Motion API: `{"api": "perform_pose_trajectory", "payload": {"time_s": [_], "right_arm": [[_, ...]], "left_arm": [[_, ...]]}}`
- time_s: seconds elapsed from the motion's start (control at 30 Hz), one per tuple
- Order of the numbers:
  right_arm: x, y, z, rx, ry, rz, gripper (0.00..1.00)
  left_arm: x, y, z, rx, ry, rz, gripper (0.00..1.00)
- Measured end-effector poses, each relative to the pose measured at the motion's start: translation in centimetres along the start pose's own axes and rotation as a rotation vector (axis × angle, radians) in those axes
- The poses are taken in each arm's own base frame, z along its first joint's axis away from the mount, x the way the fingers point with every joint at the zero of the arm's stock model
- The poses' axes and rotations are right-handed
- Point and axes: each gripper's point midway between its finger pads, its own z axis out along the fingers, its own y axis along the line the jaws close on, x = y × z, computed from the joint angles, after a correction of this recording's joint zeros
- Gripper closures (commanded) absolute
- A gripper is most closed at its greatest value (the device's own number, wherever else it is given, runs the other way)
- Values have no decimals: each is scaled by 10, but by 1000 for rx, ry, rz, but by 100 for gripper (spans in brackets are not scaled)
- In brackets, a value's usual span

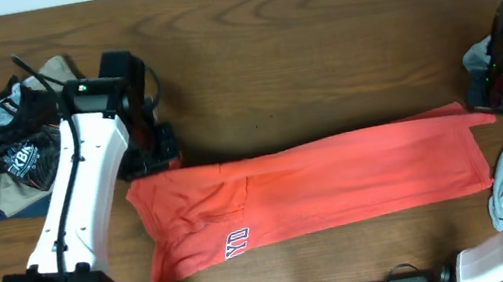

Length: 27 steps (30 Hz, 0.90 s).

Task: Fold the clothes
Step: 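Fold the shirt's far half toward the near edge with both grippers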

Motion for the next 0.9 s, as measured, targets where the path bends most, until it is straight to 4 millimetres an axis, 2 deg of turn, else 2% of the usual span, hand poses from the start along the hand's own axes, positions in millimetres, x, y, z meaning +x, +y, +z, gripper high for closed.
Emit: {"api": "perform_pose_trajectory", "payload": {"time_s": [0.3,0.33,0.37,0.4,0.47,0.5,0.53,0.67,0.77,0.9], "right_arm": [[12,-6,1,4,52,6,97],[14,-7,1,5,58,8,95],[15,-8,1,6,65,8,89],[16,-8,1,7,69,12,84],[18,-9,1,11,76,14,83],[19,-10,1,13,82,12,82],[21,-10,1,14,86,12,80],[21,-14,2,10,92,32,70],[19,-14,3,-17,84,41,60],[16,-1,3,-96,72,2,50]], "left_arm": [[38,5,33,5,162,-24,94],[43,5,36,4,184,-26,94],[49,6,39,3,208,-30,94],[57,8,41,0,238,-33,92],[71,11,43,-10,295,-39,83],[76,12,43,-15,318,-42,74],[82,14,43,-21,341,-42,70],[92,16,40,-33,383,-52,52],[92,16,40,-34,385,-55,49],[87,15,42,-27,362,-53,49]]}}
